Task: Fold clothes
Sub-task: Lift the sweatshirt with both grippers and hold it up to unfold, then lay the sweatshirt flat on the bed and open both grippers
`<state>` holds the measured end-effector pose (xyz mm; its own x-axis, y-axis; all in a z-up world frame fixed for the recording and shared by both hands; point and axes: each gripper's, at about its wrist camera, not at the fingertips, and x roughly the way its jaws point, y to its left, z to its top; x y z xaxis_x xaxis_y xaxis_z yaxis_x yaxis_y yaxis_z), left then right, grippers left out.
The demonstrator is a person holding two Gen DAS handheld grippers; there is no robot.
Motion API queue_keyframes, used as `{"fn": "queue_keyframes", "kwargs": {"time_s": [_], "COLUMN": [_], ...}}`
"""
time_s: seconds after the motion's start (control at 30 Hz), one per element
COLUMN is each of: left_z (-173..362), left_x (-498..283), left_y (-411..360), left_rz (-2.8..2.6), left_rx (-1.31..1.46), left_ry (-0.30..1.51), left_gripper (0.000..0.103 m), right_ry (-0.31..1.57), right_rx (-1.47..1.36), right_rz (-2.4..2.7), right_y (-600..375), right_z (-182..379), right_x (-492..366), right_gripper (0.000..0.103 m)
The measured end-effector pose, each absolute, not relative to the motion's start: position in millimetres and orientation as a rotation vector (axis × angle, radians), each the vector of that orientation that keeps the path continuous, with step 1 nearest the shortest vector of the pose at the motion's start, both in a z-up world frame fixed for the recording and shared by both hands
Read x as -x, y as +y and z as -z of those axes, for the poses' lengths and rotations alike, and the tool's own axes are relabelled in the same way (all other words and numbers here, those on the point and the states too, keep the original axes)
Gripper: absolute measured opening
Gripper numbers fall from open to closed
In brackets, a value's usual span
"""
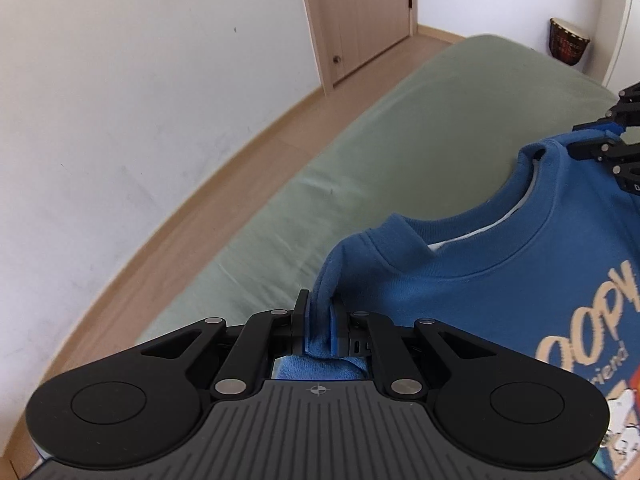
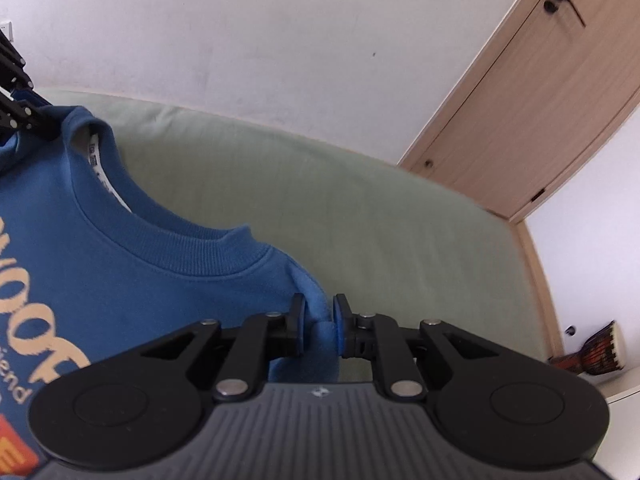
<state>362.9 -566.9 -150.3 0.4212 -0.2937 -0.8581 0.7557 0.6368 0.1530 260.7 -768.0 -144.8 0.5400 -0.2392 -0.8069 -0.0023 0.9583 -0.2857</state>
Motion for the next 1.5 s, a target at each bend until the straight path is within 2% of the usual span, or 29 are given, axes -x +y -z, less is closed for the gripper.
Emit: {"fn": "queue_keyframes", "kwargs": {"time_s": [0.1,0.17,0.2,0.23,0.27,0.37,0.5,0.73,0.9,1.23,1.5], "left_z": [155,155,155,155,155,147,108,43,-11,-38,-42], "left_x": [-372,-372,-372,-376,-380,-380,-349,-293,-215,-93,-12], "left_y": [-559,-553,-550,-552,-554,-540,-514,-481,-434,-386,-341], "left_rz": [0.718,0.683,0.665,0.642,0.620,0.598,0.608,0.647,0.698,0.687,0.692], "left_rx": [-0.571,-0.557,-0.550,-0.547,-0.543,-0.483,-0.509,-0.556,-0.487,-0.465,-0.415], "left_ry": [0.908,0.912,0.914,0.917,0.920,0.950,0.893,0.828,0.832,0.831,0.823], "left_gripper": [0.020,0.041,0.048,0.063,0.069,0.067,0.067,0.067,0.067,0.067,0.067], "right_ry": [0.990,0.999,1.003,1.008,1.012,1.007,0.933,0.863,0.832,0.834,0.814], "right_rx": [0.241,0.217,0.205,0.193,0.182,0.129,0.064,0.082,0.017,-0.060,-0.087], "right_rz": [0.151,0.156,0.159,0.172,0.189,0.229,0.262,0.258,0.249,0.246,0.254], "right_y": [-769,-769,-771,-772,-773,-777,-779,-762,-755,-682,-643], "right_z": [152,154,153,153,152,139,104,47,21,-25,-37], "right_x": [-258,-262,-267,-269,-271,-270,-247,-170,-129,15,84], "right_gripper": [0.018,0.021,0.022,0.029,0.033,0.035,0.035,0.035,0.036,0.037,0.042]}}
